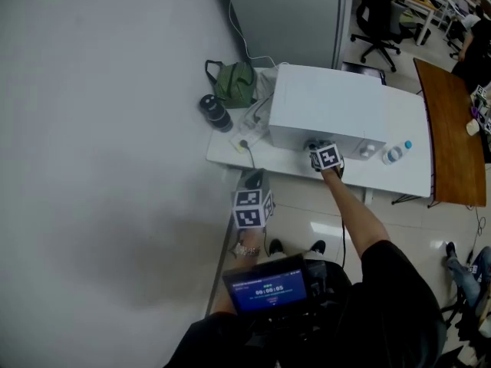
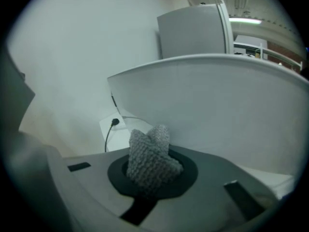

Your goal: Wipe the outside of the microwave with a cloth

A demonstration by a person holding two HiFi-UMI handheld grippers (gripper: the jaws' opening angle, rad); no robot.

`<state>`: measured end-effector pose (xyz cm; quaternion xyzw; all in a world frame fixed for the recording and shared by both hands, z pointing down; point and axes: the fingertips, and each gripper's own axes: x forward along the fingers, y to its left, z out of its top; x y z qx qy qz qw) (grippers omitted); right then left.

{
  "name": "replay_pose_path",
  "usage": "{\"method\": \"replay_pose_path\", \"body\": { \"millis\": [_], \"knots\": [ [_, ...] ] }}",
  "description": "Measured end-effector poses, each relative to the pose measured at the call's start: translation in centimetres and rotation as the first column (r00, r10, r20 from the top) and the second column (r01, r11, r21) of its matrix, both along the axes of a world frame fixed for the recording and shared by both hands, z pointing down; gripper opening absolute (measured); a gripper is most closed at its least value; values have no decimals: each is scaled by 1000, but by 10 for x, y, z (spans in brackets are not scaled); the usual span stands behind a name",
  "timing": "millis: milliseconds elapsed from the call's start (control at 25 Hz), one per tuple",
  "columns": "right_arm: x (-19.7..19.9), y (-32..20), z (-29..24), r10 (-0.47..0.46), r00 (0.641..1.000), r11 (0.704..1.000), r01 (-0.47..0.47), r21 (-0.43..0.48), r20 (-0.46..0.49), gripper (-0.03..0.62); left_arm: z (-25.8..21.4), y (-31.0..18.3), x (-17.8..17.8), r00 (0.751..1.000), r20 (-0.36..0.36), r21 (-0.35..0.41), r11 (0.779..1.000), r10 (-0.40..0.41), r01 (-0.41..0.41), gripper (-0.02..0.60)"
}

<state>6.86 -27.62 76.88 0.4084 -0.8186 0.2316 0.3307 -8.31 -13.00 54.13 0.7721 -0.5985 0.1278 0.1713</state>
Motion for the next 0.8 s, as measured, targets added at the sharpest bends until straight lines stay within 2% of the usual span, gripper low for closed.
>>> {"method": "replay_pose_path", "body": {
  "millis": [120,240,280,360,440,520,640,800],
  "knots": [
    [80,6,10,121,992,992,-122,-13,-41,15,-2,-11,30,998,-5,13,998,64,-64,-3],
    [154,14,19,254,961,966,-258,-26,-111,15,-3,-16,52,993,-8,20,993,116,-116,-3],
    [166,17,21,271,955,961,-277,-31,-117,15,-3,-16,57,992,-8,20,992,127,-127,-3],
    [167,18,19,260,959,964,-264,-24,-116,15,-3,-17,61,991,-10,22,990,136,-136,-3],
    [146,12,14,228,967,973,-231,-11,-116,15,-3,-18,57,991,-11,24,991,132,-132,-3],
    [105,7,6,189,979,982,-190,-4,-81,15,-2,-19,48,993,-10,24,993,116,-116,-3],
    [18,1,-3,75,997,997,-75,20,13,15,-2,-14,22,998,-4,23,998,65,-65,-3],
    [-86,1,8,-81,996,997,80,19,42,15,2,2,-27,999,12,3,999,-40,40,-3]
  ]
}}
